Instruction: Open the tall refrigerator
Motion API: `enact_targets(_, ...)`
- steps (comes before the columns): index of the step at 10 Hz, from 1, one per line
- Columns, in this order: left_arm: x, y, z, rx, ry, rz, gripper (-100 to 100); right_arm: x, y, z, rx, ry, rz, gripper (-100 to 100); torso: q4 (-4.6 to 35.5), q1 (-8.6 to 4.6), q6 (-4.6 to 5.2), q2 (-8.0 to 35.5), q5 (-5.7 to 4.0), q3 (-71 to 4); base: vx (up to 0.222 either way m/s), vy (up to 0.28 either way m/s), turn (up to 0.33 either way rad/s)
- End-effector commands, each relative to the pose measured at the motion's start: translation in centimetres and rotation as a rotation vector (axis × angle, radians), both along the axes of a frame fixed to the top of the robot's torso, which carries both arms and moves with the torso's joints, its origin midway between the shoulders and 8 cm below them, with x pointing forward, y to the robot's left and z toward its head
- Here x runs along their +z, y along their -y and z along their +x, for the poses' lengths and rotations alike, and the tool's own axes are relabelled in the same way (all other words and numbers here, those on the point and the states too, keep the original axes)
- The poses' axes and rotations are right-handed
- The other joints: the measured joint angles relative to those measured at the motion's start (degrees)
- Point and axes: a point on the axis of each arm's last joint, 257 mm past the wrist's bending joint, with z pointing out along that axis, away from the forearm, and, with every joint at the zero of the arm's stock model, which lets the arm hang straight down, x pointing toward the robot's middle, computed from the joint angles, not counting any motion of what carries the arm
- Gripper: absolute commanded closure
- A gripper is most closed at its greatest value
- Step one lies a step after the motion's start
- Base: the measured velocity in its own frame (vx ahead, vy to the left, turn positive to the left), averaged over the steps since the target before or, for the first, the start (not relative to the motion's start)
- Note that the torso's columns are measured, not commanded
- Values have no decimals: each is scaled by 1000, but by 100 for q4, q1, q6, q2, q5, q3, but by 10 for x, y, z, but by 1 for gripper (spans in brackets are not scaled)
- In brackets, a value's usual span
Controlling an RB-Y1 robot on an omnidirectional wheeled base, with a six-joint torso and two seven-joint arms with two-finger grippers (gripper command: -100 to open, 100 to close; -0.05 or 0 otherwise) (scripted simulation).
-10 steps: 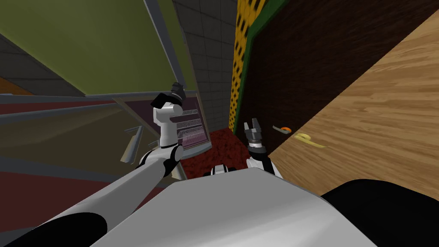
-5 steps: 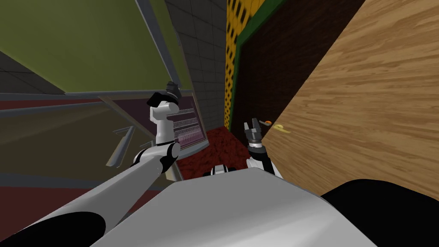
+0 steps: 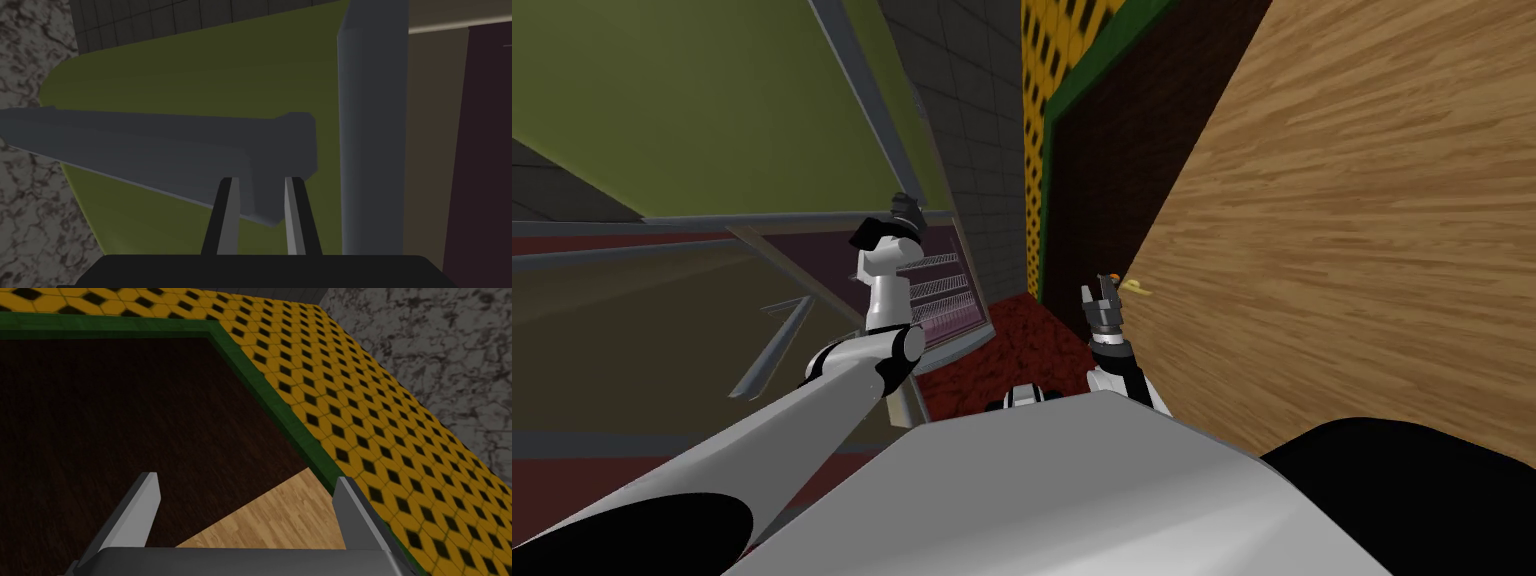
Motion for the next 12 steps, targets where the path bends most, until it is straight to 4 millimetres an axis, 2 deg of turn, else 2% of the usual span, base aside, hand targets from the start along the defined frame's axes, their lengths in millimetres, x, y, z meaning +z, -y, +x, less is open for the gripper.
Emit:
enact_targets(1,23,-48,-10,60,56,-37,100,0,0,0,0,0,0,0,16,7,10,22,-5,7,-291,-4,-324)
enact_targets(3,5,-57,2,72,28,-54,100,0,0,0,0,0,0,0,-34,-34,29,-19,-9,-11,-133,-3,14)
enact_targets(4,9,-53,0,69,35,-49,100,0,0,0,0,0,0,0,-76,-30,45,-98,-3,-64,-30,7,12)
enact_targets(5,-8,-60,5,85,24,-59,-100,0,0,0,0,0,0,0,-95,-34,53,-134,-2,-91,32,-37,19)
enact_targets(7,-21,-65,7,96,17,-66,-100,0,0,0,0,0,0,0,-107,-45,61,-137,-2,-96,87,-59,30)
enact_targets(8,-13,-64,3,93,29,-62,-100,0,0,0,0,0,0,0,-117,-32,66,-147,5,-104,36,-32,0)
enact_targets(9,-22,-96,0,136,17,-68,-100,0,0,0,0,0,0,0,-93,-19,56,-106,4,-77,-28,-9,-404)
enact_targets(11,-18,-101,-3,145,22,-62,-100,0,0,0,0,0,0,0,-61,-23,44,-37,0,-27,-44,7,-79)
enact_targets(12,-27,-128,-6,179,10,-71,-100,0,0,0,0,0,0,0,-64,-26,44,-47,0,-33,-55,-2,-248)
